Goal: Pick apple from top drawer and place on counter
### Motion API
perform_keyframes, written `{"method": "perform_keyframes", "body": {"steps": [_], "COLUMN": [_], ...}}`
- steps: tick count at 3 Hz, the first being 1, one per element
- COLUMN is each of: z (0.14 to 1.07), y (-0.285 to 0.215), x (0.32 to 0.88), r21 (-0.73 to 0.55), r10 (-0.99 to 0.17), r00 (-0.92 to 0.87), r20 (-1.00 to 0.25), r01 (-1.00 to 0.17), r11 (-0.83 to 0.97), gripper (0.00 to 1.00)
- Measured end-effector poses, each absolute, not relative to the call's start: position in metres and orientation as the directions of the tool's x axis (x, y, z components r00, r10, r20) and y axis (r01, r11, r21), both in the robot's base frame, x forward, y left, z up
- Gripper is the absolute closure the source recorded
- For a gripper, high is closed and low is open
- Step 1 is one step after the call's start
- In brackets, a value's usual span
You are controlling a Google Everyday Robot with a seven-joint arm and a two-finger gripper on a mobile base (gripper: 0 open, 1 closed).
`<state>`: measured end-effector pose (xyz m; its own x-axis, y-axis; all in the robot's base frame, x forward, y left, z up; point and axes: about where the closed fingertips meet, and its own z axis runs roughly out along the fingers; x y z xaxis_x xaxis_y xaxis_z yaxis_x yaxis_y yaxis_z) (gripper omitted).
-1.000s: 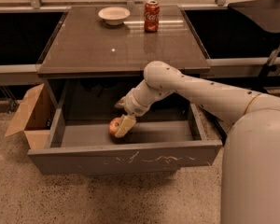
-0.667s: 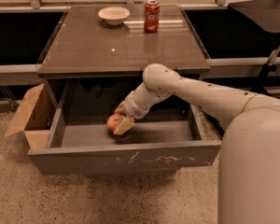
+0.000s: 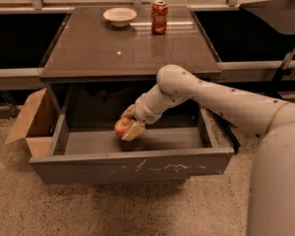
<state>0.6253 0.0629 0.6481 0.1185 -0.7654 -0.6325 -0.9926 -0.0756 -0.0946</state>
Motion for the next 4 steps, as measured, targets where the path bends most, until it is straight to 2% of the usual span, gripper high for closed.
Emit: {"method": "perform_keyframes", "body": {"steps": [1, 2, 3, 4], "z": [0.71, 0.746, 0.788, 0.788], "y": [0.049, 0.035, 0.011, 0.011], "x": [0.603, 0.593, 0.585, 0.585], "r21": [-0.203, -0.266, -0.362, -0.362], "r10": [-0.696, -0.654, -0.663, -0.663], "r00": [0.223, 0.278, 0.322, 0.322], "r20": [-0.682, -0.703, -0.675, -0.675], "r01": [-0.973, -0.956, -0.929, -0.929], "r11": [-0.113, -0.121, -0.082, -0.082], "gripper": [1.0, 1.0, 1.0, 1.0]}}
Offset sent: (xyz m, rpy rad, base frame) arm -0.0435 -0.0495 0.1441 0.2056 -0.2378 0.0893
